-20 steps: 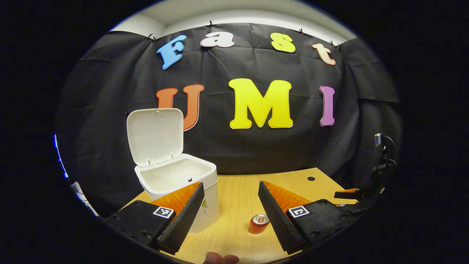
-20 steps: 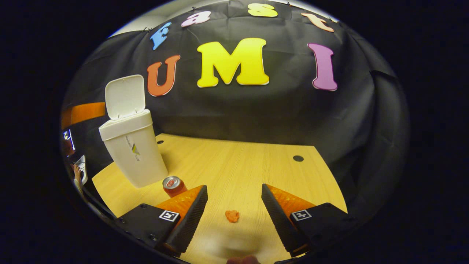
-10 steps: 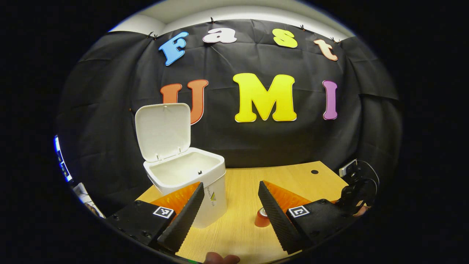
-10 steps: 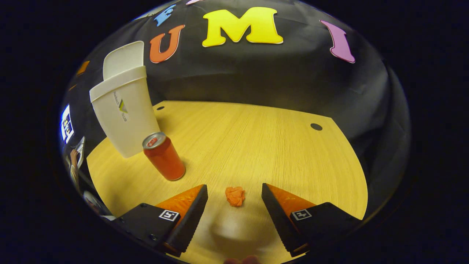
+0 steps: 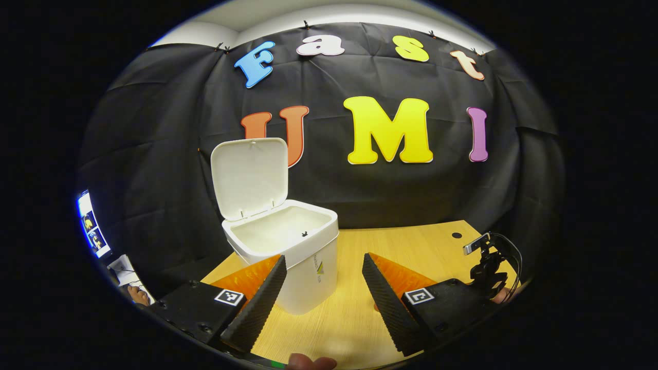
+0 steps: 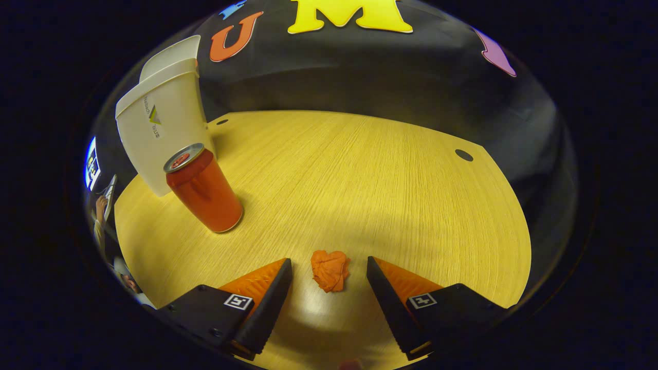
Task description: Press the lid of the desktop garbage bin to open it, pick up the crumpled paper on the desktop and throw it into the bin, then pick up the pop can on the desktop and drop it into the bin, and finally close the garbage bin lid.
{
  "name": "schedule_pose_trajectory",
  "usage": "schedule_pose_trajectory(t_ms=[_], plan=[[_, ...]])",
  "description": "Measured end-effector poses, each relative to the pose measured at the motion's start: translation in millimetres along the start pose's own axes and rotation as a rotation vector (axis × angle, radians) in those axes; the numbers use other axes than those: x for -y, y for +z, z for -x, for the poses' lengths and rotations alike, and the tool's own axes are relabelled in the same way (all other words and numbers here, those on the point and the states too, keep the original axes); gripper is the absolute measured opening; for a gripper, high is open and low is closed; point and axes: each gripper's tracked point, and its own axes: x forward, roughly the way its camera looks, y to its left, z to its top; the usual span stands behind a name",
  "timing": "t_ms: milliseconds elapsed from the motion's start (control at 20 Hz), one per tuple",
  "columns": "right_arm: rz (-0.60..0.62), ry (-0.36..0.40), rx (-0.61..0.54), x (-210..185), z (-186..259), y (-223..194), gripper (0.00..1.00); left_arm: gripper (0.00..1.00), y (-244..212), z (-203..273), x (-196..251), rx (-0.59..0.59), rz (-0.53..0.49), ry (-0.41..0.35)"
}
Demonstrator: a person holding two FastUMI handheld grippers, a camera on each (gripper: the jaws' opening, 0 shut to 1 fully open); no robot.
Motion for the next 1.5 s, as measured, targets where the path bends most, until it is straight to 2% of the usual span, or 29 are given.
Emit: schedule_pose_trajectory(t_ms=[200,250,300,350,450,500,700,750,900,1500], plan=[[0.001,0.012,-0.004,-4.8,-3.2,0.4,0.67,0.98,0.0,0.3,-8.1,-0.002,0.011,0.023],[0.017,0.019,-0.007,-7.7,-2.4,1.6,0.54,0.97,-0.1,0.8,-9.6,-0.003,0.013,0.027],[0.035,0.015,-0.01,-9.3,-3.4,1.2,0.51,0.98,-0.1,1.2,-10.3,-0.003,0.015,0.03],[0.048,0.018,-0.014,-10.8,-4.4,2.8,0.37,0.98,0.1,0.8,-10.5,-0.002,0.017,0.03],[0.047,0.014,-0.015,-11.3,-4.4,4.4,0.36,0.97,0.4,0.1,-10.8,-0.003,0.019,0.03],[0.038,0.016,-0.024,-12.5,-3.5,3.6,0.2,0.97,0.9,-0.1,-10.9,-0.002,0.018,0.03],[0.004,0.015,-0.019,-13.6,3.0,10.0,0.19,0.97,0.6,1.9,-14.5,0.0,0.022,0.029],[-0.009,0.028,-0.024,-17.1,6.1,11.4,0.1,0.97,0.0,2.4,-16.0,0.0,0.024,0.029],[-0.007,0.039,0.01,-23.0,21.6,30.7,0.1,0.98,-0.9,2.5,-21.1,0.0,0.036,0.028],[0.043,0.124,0.319,-91.1,142.2,199.2,0.1,0.98,-17.8,-4.4,-35.5,0.011,0.043,0.0]])
